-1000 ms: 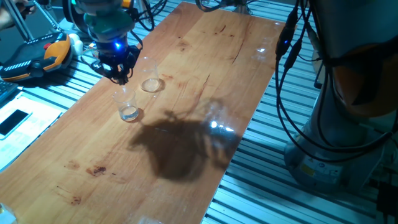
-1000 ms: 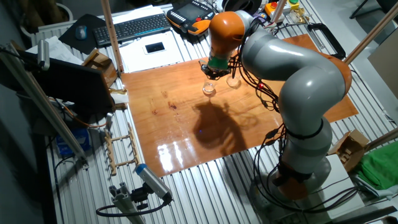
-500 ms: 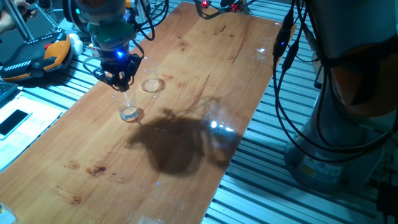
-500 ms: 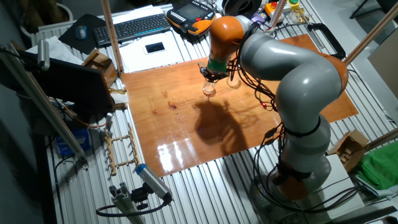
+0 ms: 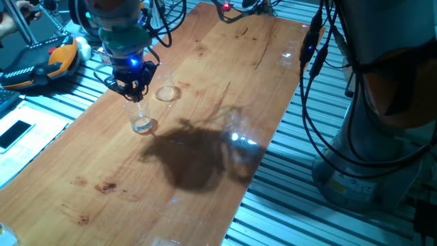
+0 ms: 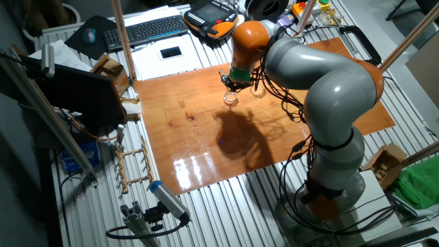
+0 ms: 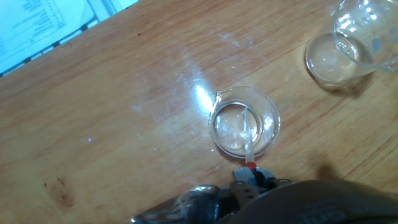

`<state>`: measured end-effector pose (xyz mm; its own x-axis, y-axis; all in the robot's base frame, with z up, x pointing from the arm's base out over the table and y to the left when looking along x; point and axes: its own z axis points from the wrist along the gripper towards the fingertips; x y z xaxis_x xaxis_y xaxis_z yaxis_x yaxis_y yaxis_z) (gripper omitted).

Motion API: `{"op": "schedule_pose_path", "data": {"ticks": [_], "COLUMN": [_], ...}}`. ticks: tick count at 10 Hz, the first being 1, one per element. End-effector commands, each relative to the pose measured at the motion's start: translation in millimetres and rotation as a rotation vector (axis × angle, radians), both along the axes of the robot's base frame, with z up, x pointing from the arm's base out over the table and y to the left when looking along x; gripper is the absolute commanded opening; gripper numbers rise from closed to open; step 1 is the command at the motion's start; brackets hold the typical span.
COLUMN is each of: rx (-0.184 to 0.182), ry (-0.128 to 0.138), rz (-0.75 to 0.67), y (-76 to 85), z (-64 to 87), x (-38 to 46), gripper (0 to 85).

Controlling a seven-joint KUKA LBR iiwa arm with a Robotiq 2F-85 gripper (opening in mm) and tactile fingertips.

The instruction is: Transfer liquid using a dropper

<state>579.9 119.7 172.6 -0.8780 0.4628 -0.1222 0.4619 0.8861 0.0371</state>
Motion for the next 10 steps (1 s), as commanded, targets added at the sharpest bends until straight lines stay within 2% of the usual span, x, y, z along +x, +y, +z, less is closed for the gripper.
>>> {"op": "schedule_pose_path", "data": {"ticks": [1, 6, 10], "rx": [0.0, -0.006, -0.015], "ry": [-0.002, -0.014, -0.033], "rz": [0.0, -0.001, -0.005], "y": [-0.6, -1.6, -3.2], "z": [-1.1, -5.2, -8.4], "x": [0.0, 0.8, 1.0], "gripper": [1.0, 1.3, 7.0]}}
